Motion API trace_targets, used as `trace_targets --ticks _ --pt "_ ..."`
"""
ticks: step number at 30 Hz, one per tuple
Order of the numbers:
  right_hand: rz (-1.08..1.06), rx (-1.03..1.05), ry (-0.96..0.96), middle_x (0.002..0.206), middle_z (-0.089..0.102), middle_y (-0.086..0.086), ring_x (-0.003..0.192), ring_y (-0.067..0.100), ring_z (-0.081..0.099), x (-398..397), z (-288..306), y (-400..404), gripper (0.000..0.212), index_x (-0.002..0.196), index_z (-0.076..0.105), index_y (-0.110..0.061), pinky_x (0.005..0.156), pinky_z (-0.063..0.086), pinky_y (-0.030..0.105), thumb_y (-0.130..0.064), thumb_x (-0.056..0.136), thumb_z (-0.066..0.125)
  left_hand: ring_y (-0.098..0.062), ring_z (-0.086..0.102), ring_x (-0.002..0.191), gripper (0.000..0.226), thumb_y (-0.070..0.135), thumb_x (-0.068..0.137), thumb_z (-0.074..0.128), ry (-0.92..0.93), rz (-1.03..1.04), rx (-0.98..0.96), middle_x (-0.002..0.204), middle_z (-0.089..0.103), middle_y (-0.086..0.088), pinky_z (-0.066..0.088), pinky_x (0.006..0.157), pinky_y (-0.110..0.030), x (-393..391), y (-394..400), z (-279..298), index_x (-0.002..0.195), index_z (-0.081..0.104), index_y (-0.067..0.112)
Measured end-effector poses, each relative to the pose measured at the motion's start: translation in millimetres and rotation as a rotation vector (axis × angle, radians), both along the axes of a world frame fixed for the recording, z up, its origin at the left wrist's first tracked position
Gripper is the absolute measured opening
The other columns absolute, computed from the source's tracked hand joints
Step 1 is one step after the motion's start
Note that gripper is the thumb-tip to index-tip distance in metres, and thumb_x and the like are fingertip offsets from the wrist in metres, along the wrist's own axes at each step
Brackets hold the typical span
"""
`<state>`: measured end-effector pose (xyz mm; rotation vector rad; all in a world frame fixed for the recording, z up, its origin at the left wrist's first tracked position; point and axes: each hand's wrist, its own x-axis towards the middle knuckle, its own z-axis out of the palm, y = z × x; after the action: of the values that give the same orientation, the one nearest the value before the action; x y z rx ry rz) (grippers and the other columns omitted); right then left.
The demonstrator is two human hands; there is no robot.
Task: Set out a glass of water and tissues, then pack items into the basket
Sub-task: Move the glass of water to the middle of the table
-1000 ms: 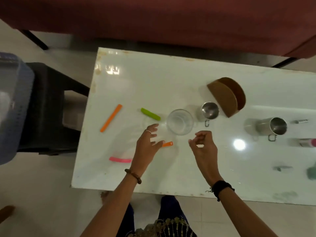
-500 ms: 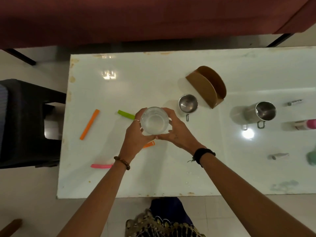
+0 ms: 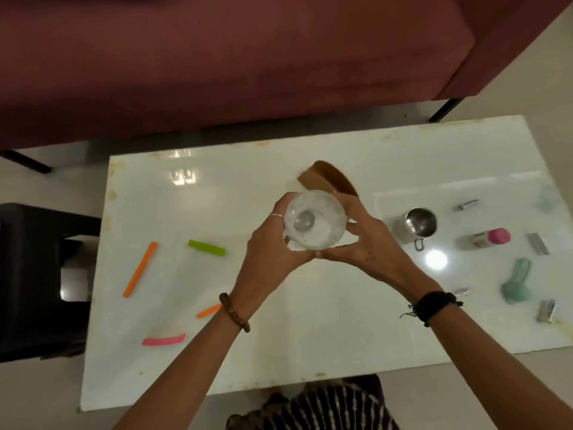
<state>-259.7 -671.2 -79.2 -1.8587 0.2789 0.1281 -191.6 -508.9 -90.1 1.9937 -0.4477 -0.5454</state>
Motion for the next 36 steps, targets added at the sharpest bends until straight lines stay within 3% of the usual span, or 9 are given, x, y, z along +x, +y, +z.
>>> trace_targets --ticks 3,6,9,12,15,18,21,33,36 --pt "-0.05 -0.044 -0.004 0.113 0.051 -0.034 0.102 -0.02 0.051 0 16 -47 0.073 0.116 0.039 -0.043 0.081 0.042 0.001 -0.025 0.062 0.084 0.014 0.055 0.087 0.077 0.033 0.058 0.081 -0.075 -0.047 -0.012 0.091 0.05 0.047 0.047 0.076 -0.01 5 -54 8 0.112 0.032 0.057" --pt "-0.067 -0.073 -0.002 0.12 0.053 -0.018 0.106 -0.002 0.055 2 16 -94 0.077 0.121 0.04 -0.034 0.087 0.046 0.01 -0.036 0.056 0.081 0.014 0.051 0.084 0.079 0.025 0.061 0.084 -0.081 -0.063 -0.06 0.096 0.048 0.031 0.039 0.067 0.007 10 -109 -4 0.123 0.036 0.037" --pt "-0.076 -0.094 0.023 0.126 0.05 -0.012 0.112 0.01 0.052 5 3 -138 0.082 0.128 0.04 -0.026 0.09 0.044 0.013 -0.031 0.059 0.084 0.008 0.05 0.082 0.082 0.03 0.062 0.084 -0.108 -0.087 -0.023 0.108 0.049 0.015 0.032 0.065 0.012 18 -158 -20 0.128 0.037 0.019" --pt "-0.113 -0.09 0.02 0.126 0.053 -0.008 0.115 0.013 0.053 9 -20 -170 0.081 0.13 0.04 -0.023 0.098 0.046 0.024 -0.025 0.062 0.085 -0.002 0.053 0.089 0.088 0.04 0.06 0.083 -0.141 -0.134 0.092 0.114 0.059 0.004 0.037 0.06 0.007 28 -191 -40 0.129 0.032 0.023" --pt "-0.122 -0.075 0.048 0.127 0.053 -0.006 0.117 0.018 0.054 18 -43 -193 0.081 0.129 0.039 -0.026 0.091 0.053 0.042 -0.027 0.062 0.085 -0.02 0.06 0.104 0.089 0.046 0.061 0.08 -0.202 -0.16 0.212 0.123 0.059 -0.003 0.05 0.086 -0.022 36 -211 -59 0.131 0.033 0.021" --pt "-0.109 -0.065 0.09 0.132 0.051 -0.002 0.119 0.023 0.053 27 -62 -206 0.081 0.13 0.037 -0.028 0.075 0.059 0.045 -0.027 0.064 0.084 -0.027 0.057 0.113 0.09 0.051 0.061 0.079 -0.225 -0.161 0.291 0.129 0.056 -0.004 0.044 0.103 -0.046 43 -222 -72 0.133 0.034 0.018" --pt "-0.09 -0.059 0.113 0.136 0.048 -0.001 0.121 0.022 0.051 35 -77 -212 0.08 0.131 0.035 -0.029 0.06 0.061 0.036 -0.023 0.067 0.083 -0.026 0.054 0.118 0.089 0.052 0.063 0.077 -0.216 -0.151 0.323 0.133 0.053 -0.005 0.035 0.11 -0.046 48 -226 -81 0.133 0.036 0.016" --pt "-0.032 0.076 0.134 0.119 0.045 -0.016 0.114 0.017 0.051 47 -97 -217 0.073 0.123 0.034 -0.04 0.05 0.059 0.028 -0.019 0.07 0.08 -0.027 0.049 0.123 0.089 0.045 0.063 0.08 -0.224 -0.099 0.4 0.135 0.051 -0.008 0.024 0.113 -0.044 54 -231 -93 0.134 0.037 0.012" --pt "-0.042 0.08 0.131 0.118 0.045 -0.017 0.113 0.017 0.05 47 -100 -216 0.076 0.128 0.033 -0.034 0.05 0.059 0.027 -0.018 0.07 0.08 -0.028 0.047 0.125 0.09 0.045 0.062 0.08 -0.23 -0.099 0.41 0.135 0.051 -0.008 0.027 0.112 -0.046 54 -230 -94 0.134 0.037 0.012"
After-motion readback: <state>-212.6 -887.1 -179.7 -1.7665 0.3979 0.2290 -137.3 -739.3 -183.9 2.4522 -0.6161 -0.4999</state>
